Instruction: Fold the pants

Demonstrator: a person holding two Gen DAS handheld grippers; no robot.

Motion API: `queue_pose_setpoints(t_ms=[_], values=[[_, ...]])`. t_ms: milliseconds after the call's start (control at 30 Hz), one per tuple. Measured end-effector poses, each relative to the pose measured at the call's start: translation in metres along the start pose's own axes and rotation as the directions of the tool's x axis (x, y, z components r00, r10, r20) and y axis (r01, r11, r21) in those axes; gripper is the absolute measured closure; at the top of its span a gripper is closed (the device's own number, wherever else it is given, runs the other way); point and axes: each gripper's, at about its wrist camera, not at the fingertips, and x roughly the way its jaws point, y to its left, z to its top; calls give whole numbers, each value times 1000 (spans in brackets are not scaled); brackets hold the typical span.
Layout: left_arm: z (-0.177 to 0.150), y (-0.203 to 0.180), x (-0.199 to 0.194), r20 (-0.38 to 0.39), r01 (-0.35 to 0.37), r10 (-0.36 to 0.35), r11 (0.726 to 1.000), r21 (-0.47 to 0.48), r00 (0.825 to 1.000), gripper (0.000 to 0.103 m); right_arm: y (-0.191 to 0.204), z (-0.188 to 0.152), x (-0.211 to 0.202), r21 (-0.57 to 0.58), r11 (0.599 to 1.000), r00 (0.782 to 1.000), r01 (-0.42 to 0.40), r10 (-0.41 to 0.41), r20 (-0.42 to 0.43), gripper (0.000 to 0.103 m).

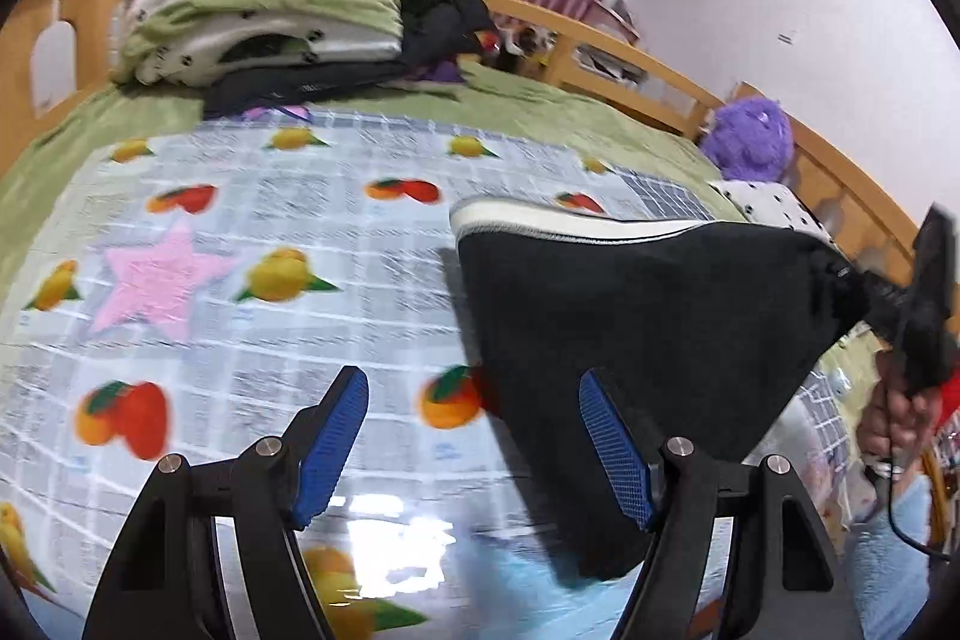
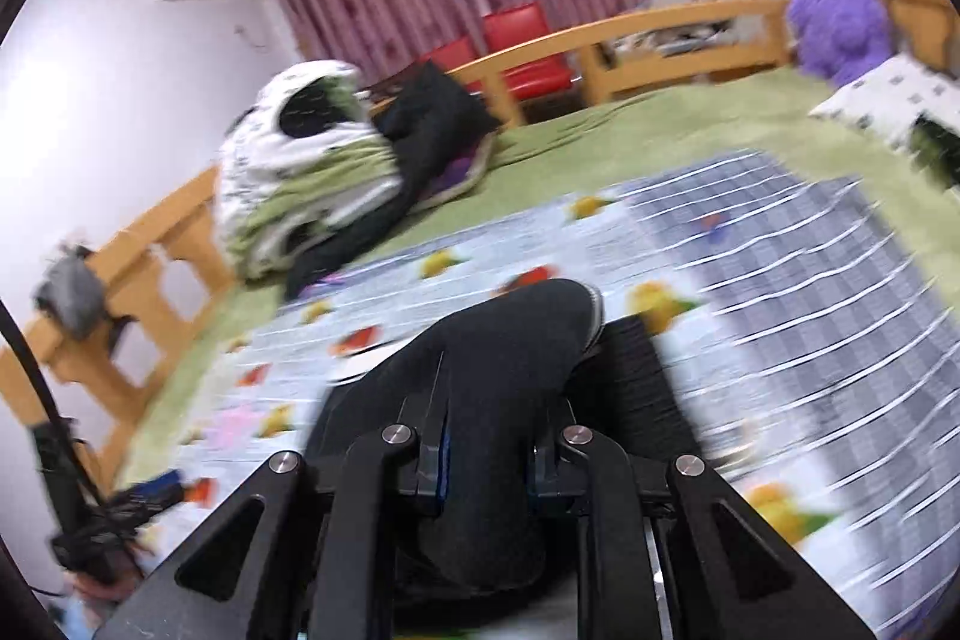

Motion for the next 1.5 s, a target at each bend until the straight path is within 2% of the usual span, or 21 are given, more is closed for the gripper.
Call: queue_pose_setpoints(t_ms=[67, 100, 133, 200, 267, 367, 467, 500, 533, 633, 767, 867, 967, 1000, 1033, 1067, 1100, 1167, 1233, 1333, 1500], values=[[-2, -9, 12, -26, 21, -21, 1000, -7, 999, 32, -37, -12, 16, 24, 998, 997, 65, -64, -40, 85], [-4, -13, 16, -37, 26, -26, 1000, -11, 999, 32, -53, -21, 28, 48, 994, 992, 98, -94, -88, 82], [-5, -17, 22, -50, 30, -31, 999, -17, 998, 32, -78, -37, 48, 86, 987, 975, 139, -121, -185, 80], [-9, -24, 32, -73, 53, -55, 998, -37, 996, 32, -101, -52, 59, 121, 982, 962, 145, -112, -248, 60], [-13, -30, 43, -99, 70, -76, 996, -62, 992, 32, -114, -54, 46, 159, 976, 970, 146, -110, -218, 54], [-29, -37, 66, -177, 86, -102, 992, -91, 979, 32, -121, -55, 25, 210, 968, 981, 136, -102, -166, 55], [-51, -38, 92, -260, 98, -129, 987, -129, 957, 32, -110, -58, 22, 161, 980, 982, 118, -91, -165, 55], [-59, -36, 98, -265, 104, -142, 983, -153, 954, 32, -104, -59, 26, 127, 984, 978, 129, -105, -179, 55], [-62, -39, 95, -242, 101, -131, 986, -134, 961, 32, -100, -62, 29, 105, 984, 974, 144, -122, -191, 55], [-55, -45, 94, -241, 105, -124, 990, -90, 963, 31, -95, -71, 35, 61, 979, 959, 196, -178, -220, 55], [-43, -32, 108, -244, 140, -186, 971, -192, 952, 32, -107, -60, 28, 145, 972, 974, 184, -161, -157, 54], [-37, -32, 119, -232, 154, -206, 962, -225, 951, 36, -114, -52, 52, 172, 971, 972, 167, -133, -193, 52], [-36, -35, 124, -236, 140, -194, 964, -228, 952, 66, -116, -49, 69, 206, 969, 975, 138, -96, -200, 49], [-35, -36, 123, -222, 151, -202, 962, -229, 954, 79, -117, -47, 72, 223, 968, 977, 115, -70, -201, 61], [-33, -37, 121, -215, 158, -203, 964, -212, 955, 84, -115, -45, 72, 230, 969, 979, 85, -38, -202, 67], [-31, -39, 118, -214, 159, -197, 970, -184, 957, 85, -113, -44, 70, 220, 971, 980, 91, -48, -192, 79], [-29, -40, 116, -210, 162, -196, 972, -171, 958, 87, -108, -44, 67, 192, 975, 981, 114, -80, -176, 84], [-25, -40, 108, -185, 169, -200, 971, -169, 962, 89, -91, -42, 61, 119, 982, 979, 149, -130, -156, 87], [-20, -35, 100, -166, 176, -206, 968, -176, 964, 90, -83, -41, 55, 125, 980, 980, 157, -140, -141, 88], [-10, -22, 81, -121, 211, -236, 960, -185, 964, 91, -66, -40, 41, 152, 981, 988, 117, -100, -117, 89], [10, 19, 41, -59, 175, -188, 968, -179, 980, 92, -16, -46, 32, 101, 991, 991, 85, -74, -111, 89]])
